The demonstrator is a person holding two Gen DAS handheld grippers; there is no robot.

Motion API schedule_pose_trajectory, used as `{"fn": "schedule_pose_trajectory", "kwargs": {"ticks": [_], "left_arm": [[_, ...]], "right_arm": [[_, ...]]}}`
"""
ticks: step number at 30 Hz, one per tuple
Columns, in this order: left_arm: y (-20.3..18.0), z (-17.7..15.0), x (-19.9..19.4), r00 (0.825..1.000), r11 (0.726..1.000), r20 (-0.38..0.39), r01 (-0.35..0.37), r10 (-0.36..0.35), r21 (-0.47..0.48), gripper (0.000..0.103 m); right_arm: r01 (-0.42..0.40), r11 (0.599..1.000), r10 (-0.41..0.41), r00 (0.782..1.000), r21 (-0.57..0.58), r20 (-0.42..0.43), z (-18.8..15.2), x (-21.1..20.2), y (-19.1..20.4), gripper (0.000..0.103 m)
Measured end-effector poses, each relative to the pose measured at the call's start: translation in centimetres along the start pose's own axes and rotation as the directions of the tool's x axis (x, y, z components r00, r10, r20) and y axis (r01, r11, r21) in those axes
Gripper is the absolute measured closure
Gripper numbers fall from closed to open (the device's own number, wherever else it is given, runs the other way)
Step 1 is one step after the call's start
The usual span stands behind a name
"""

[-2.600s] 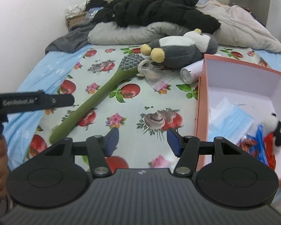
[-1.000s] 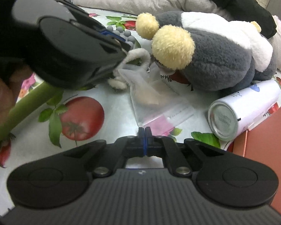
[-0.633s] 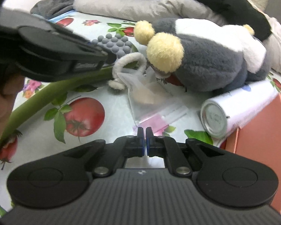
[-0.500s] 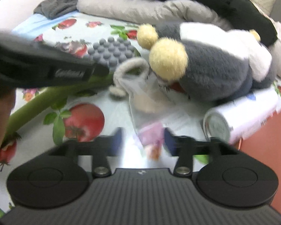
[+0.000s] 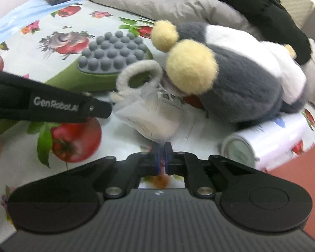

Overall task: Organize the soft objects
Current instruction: 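Grasp the white ring toy with the left tool while the right tool grasps the clear bag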

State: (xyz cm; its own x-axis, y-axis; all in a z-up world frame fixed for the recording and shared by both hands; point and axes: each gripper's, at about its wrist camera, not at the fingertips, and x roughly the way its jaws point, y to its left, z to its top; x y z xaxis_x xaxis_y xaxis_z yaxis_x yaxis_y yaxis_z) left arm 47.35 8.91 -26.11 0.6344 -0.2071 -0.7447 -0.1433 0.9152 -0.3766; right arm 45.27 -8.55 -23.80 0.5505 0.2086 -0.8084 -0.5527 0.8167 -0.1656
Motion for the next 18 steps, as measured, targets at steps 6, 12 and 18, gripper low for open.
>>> {"fn": "schedule_pose_trajectory", "kwargs": {"ticks": [6, 12, 18], "left_arm": [[-0.6, 0.9, 1.0, 1.000, 0.999, 0.009, 0.025, -0.024, -0.026, 0.057], [0.1, 1.7, 1.8, 0.999, 0.984, 0.017, 0.041, -0.038, -0.172, 0.059], [0.1, 1.7, 2.0, 1.000, 0.975, 0.014, 0.024, -0.021, -0.222, 0.082]], "right_arm": [[0.060, 0.998, -0.059, 0.998, 0.026, -0.026, -1.3, -1.2, -0.4, 0.096], [0.072, 0.997, -0.070, 0.997, 0.033, -0.038, -1.6, -1.3, -0.1, 0.096], [0.072, 0.996, -0.069, 0.996, 0.055, -0.051, -2.1, -1.5, -0.1, 0.096]]}}
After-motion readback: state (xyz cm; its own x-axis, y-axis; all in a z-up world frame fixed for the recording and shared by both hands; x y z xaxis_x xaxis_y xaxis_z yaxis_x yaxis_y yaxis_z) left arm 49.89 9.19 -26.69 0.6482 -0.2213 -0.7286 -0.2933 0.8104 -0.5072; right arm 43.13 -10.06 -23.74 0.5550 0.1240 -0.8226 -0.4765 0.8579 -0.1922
